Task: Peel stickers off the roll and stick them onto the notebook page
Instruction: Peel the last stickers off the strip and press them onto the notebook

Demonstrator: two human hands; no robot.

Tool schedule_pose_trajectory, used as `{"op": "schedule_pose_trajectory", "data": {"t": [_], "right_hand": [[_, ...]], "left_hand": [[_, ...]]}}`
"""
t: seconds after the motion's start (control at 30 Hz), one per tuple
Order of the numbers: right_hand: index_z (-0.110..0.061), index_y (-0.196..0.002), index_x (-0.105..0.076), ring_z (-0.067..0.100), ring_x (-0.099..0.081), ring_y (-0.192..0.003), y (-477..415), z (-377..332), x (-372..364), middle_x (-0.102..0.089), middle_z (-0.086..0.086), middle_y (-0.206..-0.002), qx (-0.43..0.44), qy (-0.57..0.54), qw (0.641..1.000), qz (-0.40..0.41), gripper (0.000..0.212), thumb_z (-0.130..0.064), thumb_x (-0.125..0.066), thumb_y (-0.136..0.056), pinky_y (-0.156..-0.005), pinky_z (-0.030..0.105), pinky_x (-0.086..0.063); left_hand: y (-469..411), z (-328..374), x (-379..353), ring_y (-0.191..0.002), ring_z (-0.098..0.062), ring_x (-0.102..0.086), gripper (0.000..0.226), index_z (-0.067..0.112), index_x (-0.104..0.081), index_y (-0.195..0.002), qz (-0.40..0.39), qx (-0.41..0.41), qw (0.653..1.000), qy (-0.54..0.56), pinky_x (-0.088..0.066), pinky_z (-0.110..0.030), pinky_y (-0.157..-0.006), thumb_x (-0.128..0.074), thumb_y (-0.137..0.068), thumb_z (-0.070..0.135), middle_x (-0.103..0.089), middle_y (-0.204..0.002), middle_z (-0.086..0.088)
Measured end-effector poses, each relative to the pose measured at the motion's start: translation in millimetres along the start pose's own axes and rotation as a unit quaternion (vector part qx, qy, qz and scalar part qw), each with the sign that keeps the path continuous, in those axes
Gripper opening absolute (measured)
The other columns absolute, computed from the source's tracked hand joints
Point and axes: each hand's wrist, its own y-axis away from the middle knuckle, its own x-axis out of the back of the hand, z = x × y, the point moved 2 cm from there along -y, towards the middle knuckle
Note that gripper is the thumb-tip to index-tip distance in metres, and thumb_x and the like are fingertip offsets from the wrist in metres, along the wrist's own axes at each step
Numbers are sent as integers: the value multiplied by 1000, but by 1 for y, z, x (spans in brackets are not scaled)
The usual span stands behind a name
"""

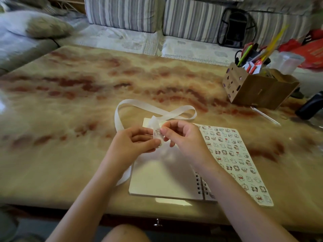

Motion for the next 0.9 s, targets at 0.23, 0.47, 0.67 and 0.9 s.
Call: {"op": "schedule_pose_trajectory", "data": {"t": [0.23, 0.47, 0.67, 0.9], "right_hand": [[-14, -85, -62, -1, -54, -61, -3, 1, -6, -61, -9, -69, -5, 3, 1000, -29, 7, -10, -61, -90, -57, 14, -41], [-14, -88, -60, -4, -51, -58, -4, -2, -6, -58, -6, -73, -15, 6, 999, -50, 6, -10, -57, -93, -60, 14, -39], [-11, -89, -59, -1, -48, -57, -3, 2, -7, -57, -6, -72, -32, -30, 997, -57, 6, -9, -55, -94, -60, 14, -40], [-12, -86, -61, 14, -46, -65, -4, 6, -6, -57, 3, -74, -60, -53, 995, -50, 8, -10, -57, -93, -62, 21, -39]], "left_hand": [[0, -1, 6, -68, -14, -70, 17, 4, -70, -87, -10, 5, 1000, 12, -54, -17, -63, -76, -72, 2, -74, -76, -12], [-3, -2, 7, -64, -13, -68, 12, 0, -70, -87, -26, 21, 999, 25, -55, -17, -62, -73, -75, 2, -72, -70, -8], [-5, -4, 7, -65, -12, -68, 15, -2, -69, -89, -37, 35, 998, 24, -55, -17, -63, -73, -76, 2, -72, -70, -7], [-7, -4, 6, -67, -13, -69, 15, -2, -70, -90, -37, 36, 998, 22, -56, -18, -65, -72, -76, 2, -72, -72, -9]]}}
